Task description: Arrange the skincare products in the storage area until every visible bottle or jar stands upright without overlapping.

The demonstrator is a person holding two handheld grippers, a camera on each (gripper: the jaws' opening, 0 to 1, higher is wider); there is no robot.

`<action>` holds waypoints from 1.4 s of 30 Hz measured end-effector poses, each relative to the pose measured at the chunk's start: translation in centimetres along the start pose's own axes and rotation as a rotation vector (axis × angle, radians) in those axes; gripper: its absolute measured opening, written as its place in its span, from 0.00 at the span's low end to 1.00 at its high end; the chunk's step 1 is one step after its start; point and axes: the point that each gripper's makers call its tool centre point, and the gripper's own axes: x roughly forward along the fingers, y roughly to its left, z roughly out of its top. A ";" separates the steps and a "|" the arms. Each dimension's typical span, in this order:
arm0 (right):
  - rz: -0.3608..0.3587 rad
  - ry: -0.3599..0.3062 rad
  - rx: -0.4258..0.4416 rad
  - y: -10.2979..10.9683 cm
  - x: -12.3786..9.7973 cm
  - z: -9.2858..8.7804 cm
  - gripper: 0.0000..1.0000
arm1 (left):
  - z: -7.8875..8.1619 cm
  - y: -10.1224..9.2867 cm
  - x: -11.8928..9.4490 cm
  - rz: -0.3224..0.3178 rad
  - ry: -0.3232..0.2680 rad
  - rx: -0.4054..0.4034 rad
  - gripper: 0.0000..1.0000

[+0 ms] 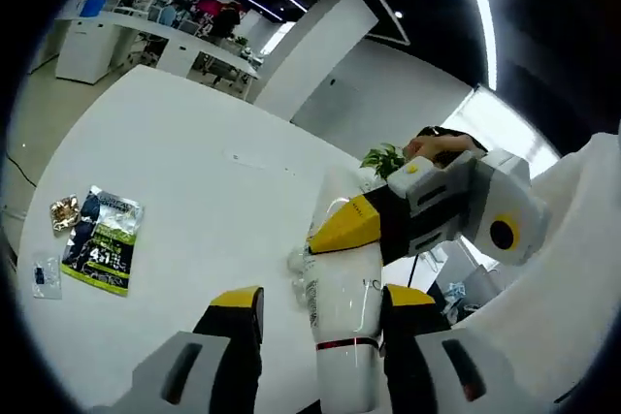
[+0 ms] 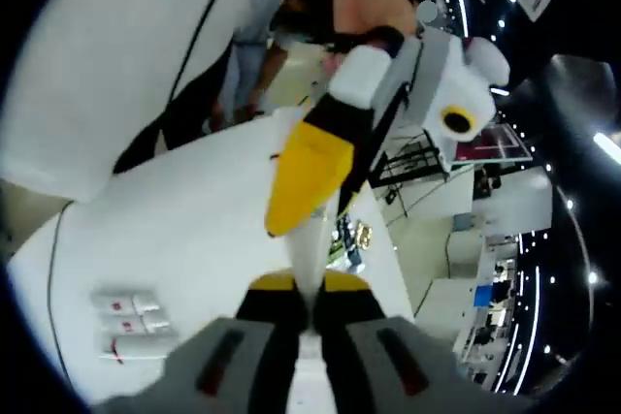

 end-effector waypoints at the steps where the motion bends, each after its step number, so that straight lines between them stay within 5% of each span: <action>1: 0.007 -0.004 -0.019 0.1 0.0 0.2 0.04 | -0.2 -0.2 0.2 -0.016 0.011 -0.002 0.50; 17: 0.035 -0.046 -0.165 -0.4 -0.1 3.1 0.04 | -0.9 -3.2 1.3 -0.193 0.039 -0.128 0.45; 24: 0.075 -0.069 -0.176 0.2 0.0 3.7 0.05 | -1.7 -3.4 1.0 -0.194 0.056 -0.226 0.41; 42: 0.126 -0.089 -0.178 1.2 0.8 3.9 0.11 | -2.6 -2.9 1.3 -0.184 -0.015 -0.271 0.35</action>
